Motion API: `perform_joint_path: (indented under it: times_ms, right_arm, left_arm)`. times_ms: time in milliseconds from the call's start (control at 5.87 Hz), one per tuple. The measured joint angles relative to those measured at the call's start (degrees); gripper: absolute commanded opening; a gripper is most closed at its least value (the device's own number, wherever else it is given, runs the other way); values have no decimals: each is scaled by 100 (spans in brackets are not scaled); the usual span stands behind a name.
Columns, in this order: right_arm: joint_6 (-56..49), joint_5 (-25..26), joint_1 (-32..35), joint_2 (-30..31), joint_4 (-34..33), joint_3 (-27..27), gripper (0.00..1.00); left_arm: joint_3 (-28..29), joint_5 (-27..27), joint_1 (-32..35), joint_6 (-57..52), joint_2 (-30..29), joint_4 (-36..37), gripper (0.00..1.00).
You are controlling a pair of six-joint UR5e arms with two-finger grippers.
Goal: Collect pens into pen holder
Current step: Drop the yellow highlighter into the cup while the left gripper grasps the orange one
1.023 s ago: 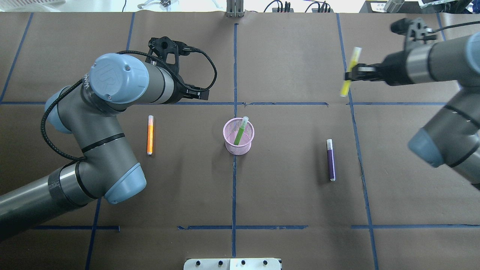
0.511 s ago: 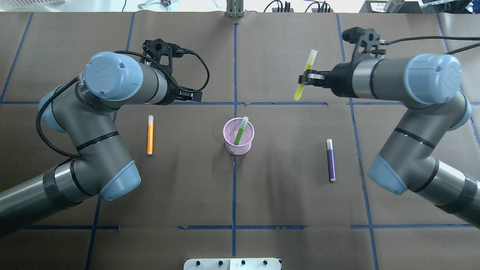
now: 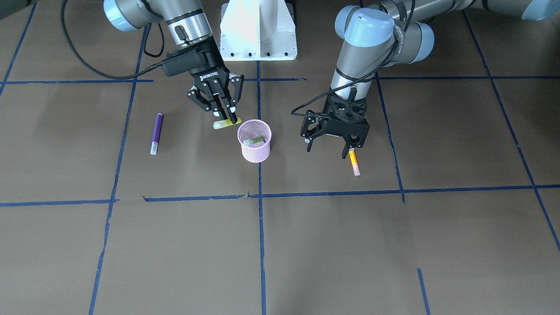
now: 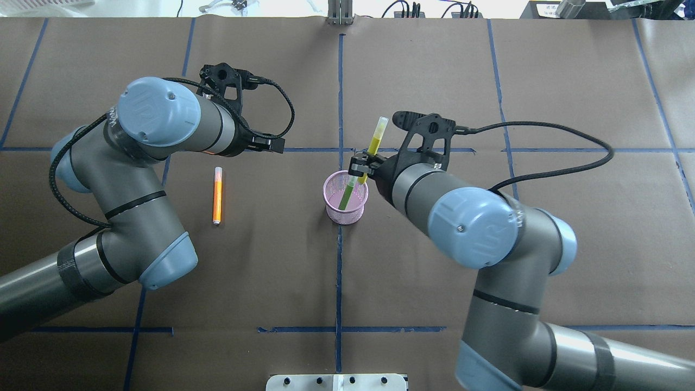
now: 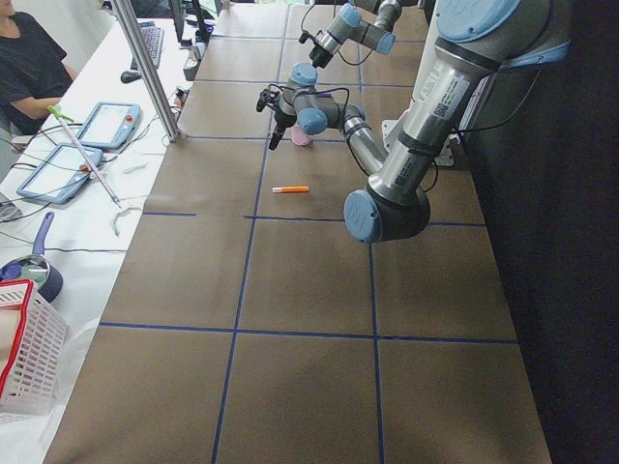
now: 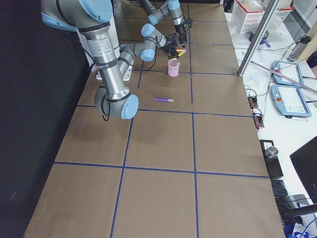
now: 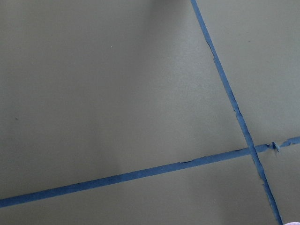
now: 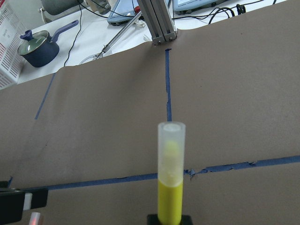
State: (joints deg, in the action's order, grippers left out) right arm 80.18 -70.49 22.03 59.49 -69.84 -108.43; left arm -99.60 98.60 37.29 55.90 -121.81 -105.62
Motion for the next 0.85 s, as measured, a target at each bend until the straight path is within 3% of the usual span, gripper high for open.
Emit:
perform_joint_path:
  times_ms: [170, 341, 682, 852]
  right_arm:
    - [57, 358, -176, -232, -33, 303, 18]
    - [72, 588, -325, -313, -40, 461, 99]
    - [42, 869, -417, -324, -363, 510, 100]
    - [3, 975, -427, -322, -456, 474, 100]
  left_arm:
    - [-1, 1, -5, 0, 5, 1, 93]
    - [-4, 12, -9, 0, 33, 5, 93]
    - [21, 470, -5, -7, 240, 190, 92]
    - [25, 927, 4, -11, 316, 728, 91]
